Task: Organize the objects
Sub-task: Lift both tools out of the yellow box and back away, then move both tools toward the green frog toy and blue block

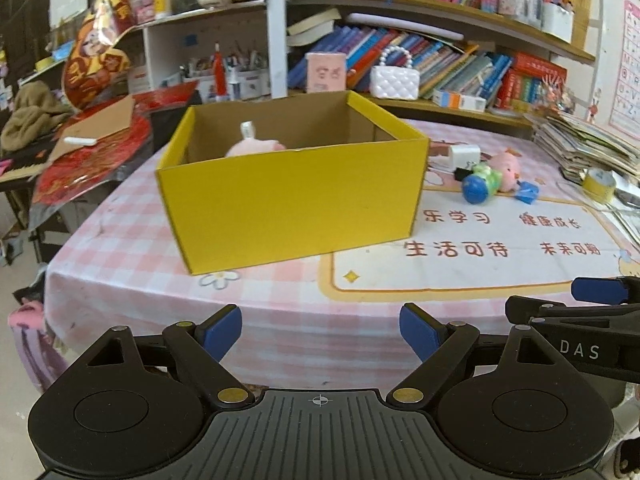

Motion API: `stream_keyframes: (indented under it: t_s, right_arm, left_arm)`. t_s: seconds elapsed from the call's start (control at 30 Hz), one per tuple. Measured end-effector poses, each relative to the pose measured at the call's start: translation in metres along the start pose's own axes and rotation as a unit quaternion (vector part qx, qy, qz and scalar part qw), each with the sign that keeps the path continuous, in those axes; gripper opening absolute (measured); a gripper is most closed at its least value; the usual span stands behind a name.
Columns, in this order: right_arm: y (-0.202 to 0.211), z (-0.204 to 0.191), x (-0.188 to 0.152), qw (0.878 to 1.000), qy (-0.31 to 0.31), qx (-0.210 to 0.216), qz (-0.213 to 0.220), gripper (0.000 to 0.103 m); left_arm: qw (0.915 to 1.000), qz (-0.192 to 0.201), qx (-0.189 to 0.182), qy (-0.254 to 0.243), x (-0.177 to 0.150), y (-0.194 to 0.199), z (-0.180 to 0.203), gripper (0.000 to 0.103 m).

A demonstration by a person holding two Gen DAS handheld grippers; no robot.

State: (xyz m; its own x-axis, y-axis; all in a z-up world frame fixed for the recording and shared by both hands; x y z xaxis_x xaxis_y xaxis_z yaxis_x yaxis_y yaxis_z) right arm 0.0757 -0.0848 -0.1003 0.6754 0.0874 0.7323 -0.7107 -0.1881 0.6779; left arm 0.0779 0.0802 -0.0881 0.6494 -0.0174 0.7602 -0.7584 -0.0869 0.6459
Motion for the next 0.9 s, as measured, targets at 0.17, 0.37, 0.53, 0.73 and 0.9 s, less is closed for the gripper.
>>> stream_keyframes:
  t_s: [0.17,0.37,0.53,0.73,0.9]
  right_arm:
    - [-0.002,0.023,0.003,1.0,-0.011,-0.014,0.001,0.069]
    - [-0.009,0.059,0.011,0.999,-0.031,-0.026,-0.002,0.071]
    - [-0.02,0.085,0.021,0.999,-0.036,-0.03,-0.008,0.071]
    - [-0.034,0.115,0.032,0.999,-0.037,-0.029,-0.017,0.071]
    - [-0.046,0.14,0.042,0.999,-0.036,-0.03,-0.02,0.071]
  left_arm:
    - [0.9999,-0.004,-0.012,-0.01,0.008,-0.01,0.024,0.089]
    - [0.9992,-0.004,-0.033,-0.023,0.025,-0.023,0.062,0.089]
    - [0.999,-0.006,-0.037,-0.026,0.037,-0.037,0.085,0.089]
    - [0.9987,-0.015,-0.041,-0.026,0.048,-0.056,0.112,0.089]
    - [0.9987,-0.019,-0.041,-0.022,0.059,-0.071,0.133,0.089]
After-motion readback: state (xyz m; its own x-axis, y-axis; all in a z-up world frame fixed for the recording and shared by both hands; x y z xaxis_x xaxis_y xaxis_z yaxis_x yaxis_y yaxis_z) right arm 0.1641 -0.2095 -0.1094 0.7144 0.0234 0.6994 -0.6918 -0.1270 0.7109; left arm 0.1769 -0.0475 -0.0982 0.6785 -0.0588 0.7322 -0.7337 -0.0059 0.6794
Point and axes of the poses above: each gripper's, at about its wrist camera, not at the fingertips, and y roughly against the way its jaws point, z to its right, x to its top, the point moved 10 cm from there along -y, roughly the way its jaws point, and after that the axes turned 6 degrees about x, right-handed, at the moved point
